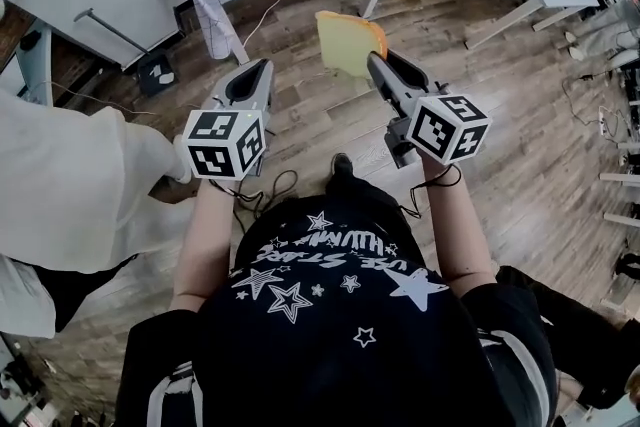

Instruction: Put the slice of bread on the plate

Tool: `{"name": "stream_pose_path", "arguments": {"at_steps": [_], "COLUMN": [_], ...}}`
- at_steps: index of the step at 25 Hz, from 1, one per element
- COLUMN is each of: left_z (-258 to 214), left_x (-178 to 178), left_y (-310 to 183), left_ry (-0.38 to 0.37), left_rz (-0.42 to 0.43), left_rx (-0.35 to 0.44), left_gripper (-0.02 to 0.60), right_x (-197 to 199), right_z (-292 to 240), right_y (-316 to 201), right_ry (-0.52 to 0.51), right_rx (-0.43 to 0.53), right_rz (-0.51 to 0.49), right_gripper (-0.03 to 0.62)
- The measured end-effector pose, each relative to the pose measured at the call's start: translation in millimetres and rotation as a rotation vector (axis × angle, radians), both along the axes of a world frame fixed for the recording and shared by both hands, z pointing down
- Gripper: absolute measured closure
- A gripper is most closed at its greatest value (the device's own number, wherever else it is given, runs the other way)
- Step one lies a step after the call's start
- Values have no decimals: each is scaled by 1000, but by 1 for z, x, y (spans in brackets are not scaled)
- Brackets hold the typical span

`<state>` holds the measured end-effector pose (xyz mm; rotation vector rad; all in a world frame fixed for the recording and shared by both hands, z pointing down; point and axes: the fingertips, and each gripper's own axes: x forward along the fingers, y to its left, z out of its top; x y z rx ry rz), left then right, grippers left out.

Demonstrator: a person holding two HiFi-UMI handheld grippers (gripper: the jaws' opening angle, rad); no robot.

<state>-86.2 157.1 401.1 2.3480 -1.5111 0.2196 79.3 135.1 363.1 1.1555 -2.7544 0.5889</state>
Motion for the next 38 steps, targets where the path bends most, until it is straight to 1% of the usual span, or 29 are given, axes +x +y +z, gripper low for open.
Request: {"name": "stream_pose_path", "arguments": {"at_steps": [3,8,12,17,22,27,30,34,38], "left_z": [-2,-8,-4,-5,-5,-1,3,7,3], "left_x": [13,36,50,60,65,70,65,60,52], "left_y": [-21,-55,-73,-88,-101,-109,-121,-149,-181], "left_ry": [-19,-18,-61,-60,-46,-46,-40,-25,-23], "left_rz": [-16,-47,-91,-144,-193,-197,-191,-176,-152], "left_rx": [4,-2,-16,0,-7,-25,-30,-31,-7], "left_gripper": [574,574,574,574,574,574,574,574,574], "right_x": [16,40,53,67,77,85,82,82,75], "right_z": [1,0,4,6,5,12,14,15,18], "right_y": [-29,-70,-93,-121,-139,-156,-164,-181,-204], "right_ry": [-9,-33,-35,-44,-73,-84,-76,-68,-55], "right_rx": [-8,-23,-30,-33,-42,-66,-77,-79,-81], "right_rz": [-9,-36,-75,-109,-123,-76,-72,-49,-31], "right_gripper": [502,502,502,502,502,502,502,502,502]}}
